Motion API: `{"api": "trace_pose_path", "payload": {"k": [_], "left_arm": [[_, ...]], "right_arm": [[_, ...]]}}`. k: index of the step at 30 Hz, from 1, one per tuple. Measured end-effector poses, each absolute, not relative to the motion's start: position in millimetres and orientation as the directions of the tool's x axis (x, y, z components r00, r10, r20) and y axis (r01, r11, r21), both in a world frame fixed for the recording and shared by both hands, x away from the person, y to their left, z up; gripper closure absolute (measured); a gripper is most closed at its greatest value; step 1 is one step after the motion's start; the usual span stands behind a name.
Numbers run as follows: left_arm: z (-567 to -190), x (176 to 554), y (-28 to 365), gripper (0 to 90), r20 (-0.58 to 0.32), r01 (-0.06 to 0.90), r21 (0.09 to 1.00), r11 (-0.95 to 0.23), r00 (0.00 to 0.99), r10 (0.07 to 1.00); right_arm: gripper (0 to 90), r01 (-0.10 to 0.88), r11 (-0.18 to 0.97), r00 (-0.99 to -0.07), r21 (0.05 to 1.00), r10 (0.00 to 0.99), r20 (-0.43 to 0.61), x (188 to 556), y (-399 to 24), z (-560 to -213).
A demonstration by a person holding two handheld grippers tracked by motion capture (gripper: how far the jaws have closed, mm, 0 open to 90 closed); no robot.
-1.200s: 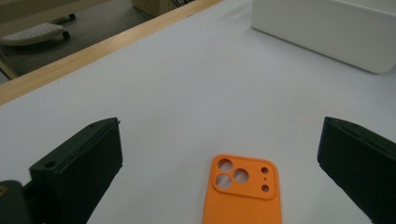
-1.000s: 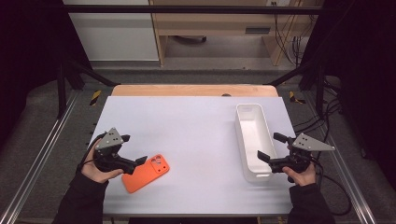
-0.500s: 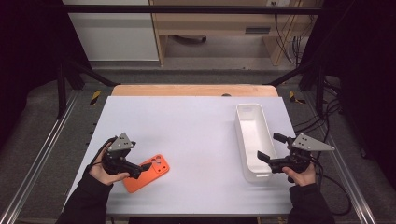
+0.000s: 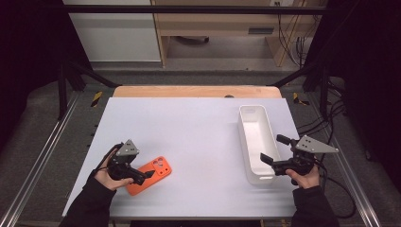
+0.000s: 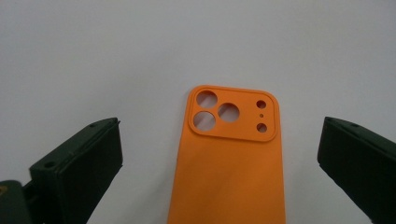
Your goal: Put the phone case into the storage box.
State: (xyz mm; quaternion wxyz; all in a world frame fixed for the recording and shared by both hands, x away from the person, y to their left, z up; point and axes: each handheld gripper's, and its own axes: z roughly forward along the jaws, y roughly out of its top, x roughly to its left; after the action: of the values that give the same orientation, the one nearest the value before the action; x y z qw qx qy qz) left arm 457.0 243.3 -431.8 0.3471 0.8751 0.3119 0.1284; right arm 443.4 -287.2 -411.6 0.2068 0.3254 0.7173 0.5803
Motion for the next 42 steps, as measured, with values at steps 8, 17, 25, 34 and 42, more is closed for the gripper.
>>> {"api": "trace_pose_path", "payload": {"k": [8, 17, 25, 34, 42], "left_arm": [[-440.3, 456.8, 239.9, 0.0, 0.008, 0.47, 0.656, -0.591, 0.778, 0.628], [-452.7, 456.4, 235.8, 0.0, 0.01, 0.486, 0.605, -0.631, 0.788, 0.616], [-459.9, 455.9, 233.7, 0.0, 0.012, 0.49, 0.564, -0.665, 0.8, 0.6], [-464.6, 456.6, 233.4, 0.7, 0.015, 0.498, 0.532, -0.685, 0.803, 0.596], [-467.5, 457.2, 233.0, 3.1, 0.021, 0.506, 0.501, -0.702, 0.804, 0.594]], "right_arm": [[0.7, 0.227, 0.117, -0.703, 0.967, 0.707, 0.08, 443.6, -287.1, -411.9], [0.7, 0.228, 0.116, -0.703, 0.967, 0.707, 0.081, 443.5, -287.1, -411.8], [0.7, 0.228, 0.115, -0.703, 0.967, 0.707, 0.082, 443.5, -287.3, -411.7], [0.6, 0.229, 0.115, -0.702, 0.967, 0.707, 0.082, 443.6, -287.3, -411.7], [0.6, 0.23, 0.114, -0.702, 0.967, 0.708, 0.083, 443.5, -287.4, -411.6]]}}
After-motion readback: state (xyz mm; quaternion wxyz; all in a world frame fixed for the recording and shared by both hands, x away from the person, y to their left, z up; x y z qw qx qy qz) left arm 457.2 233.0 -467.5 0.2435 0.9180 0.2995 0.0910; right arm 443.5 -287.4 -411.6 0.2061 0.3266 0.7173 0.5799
